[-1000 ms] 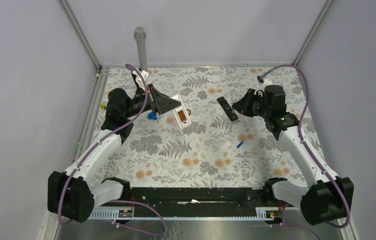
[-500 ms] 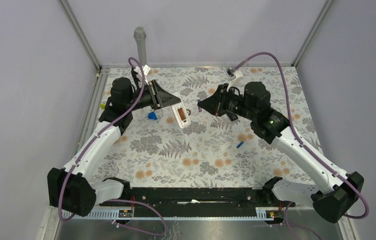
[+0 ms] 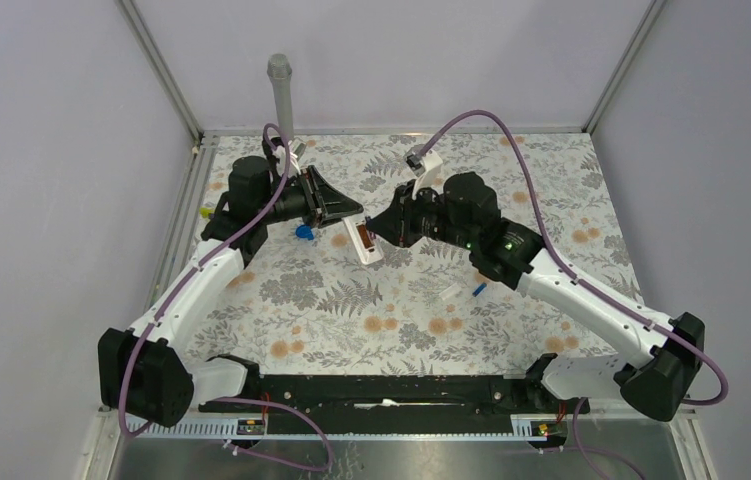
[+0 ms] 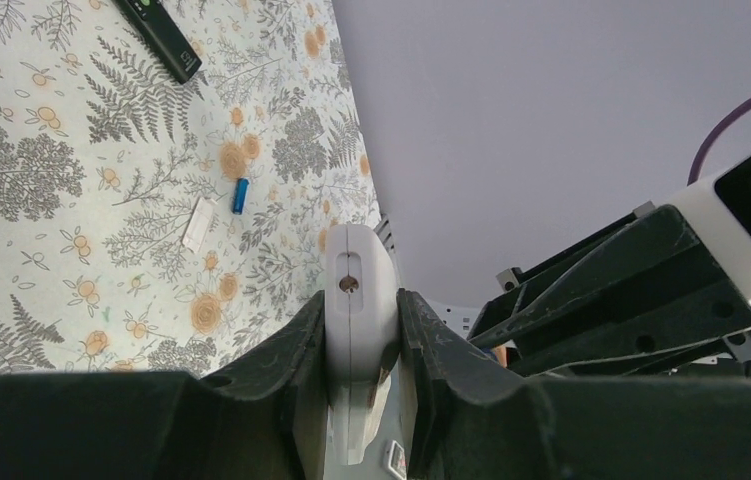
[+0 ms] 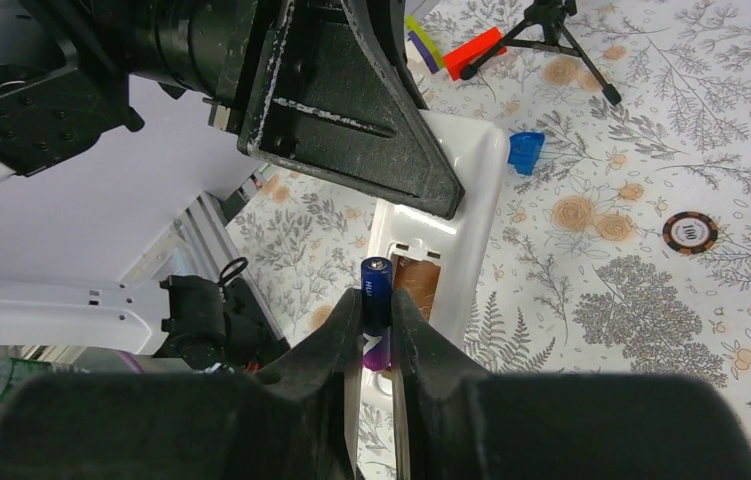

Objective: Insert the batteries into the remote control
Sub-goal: Load the battery into the remote control.

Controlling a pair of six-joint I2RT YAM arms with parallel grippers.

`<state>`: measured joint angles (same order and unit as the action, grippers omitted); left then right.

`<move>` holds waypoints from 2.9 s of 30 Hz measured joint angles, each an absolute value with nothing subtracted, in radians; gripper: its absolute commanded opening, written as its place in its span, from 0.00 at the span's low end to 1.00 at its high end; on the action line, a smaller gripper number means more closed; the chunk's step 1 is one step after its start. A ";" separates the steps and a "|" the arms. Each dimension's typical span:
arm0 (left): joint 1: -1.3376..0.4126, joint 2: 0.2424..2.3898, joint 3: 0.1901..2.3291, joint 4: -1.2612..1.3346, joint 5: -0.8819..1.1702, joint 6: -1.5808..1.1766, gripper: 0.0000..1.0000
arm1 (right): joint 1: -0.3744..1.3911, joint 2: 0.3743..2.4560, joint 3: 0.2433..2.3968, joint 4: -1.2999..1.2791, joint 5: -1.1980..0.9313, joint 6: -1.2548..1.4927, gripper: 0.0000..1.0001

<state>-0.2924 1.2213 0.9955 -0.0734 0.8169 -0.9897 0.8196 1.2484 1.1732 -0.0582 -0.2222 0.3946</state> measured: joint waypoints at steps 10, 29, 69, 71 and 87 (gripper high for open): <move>-0.292 1.228 1.000 -0.102 0.820 -1.030 0.00 | 0.858 1.284 1.173 -0.057 -0.122 0.336 0.11; -0.292 1.244 1.002 -0.096 0.814 -1.098 0.00 | 0.865 1.323 1.172 -0.015 -0.114 0.313 0.13; -0.267 1.274 1.079 -0.209 0.797 -1.010 0.00 | 0.872 1.318 1.165 -0.041 -0.084 0.303 0.39; -0.266 1.274 1.081 -0.217 0.798 -1.004 0.00 | 0.873 1.318 1.167 -0.052 -0.071 0.315 0.47; -0.263 1.274 1.081 -0.237 0.797 -0.982 0.00 | 0.872 1.319 1.171 -0.086 -0.049 0.458 0.87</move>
<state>-0.2634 1.2736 1.0805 -0.2375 0.7975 -0.9817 0.8722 1.3193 1.1713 -0.0856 -0.0486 0.4576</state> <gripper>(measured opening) 0.268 0.773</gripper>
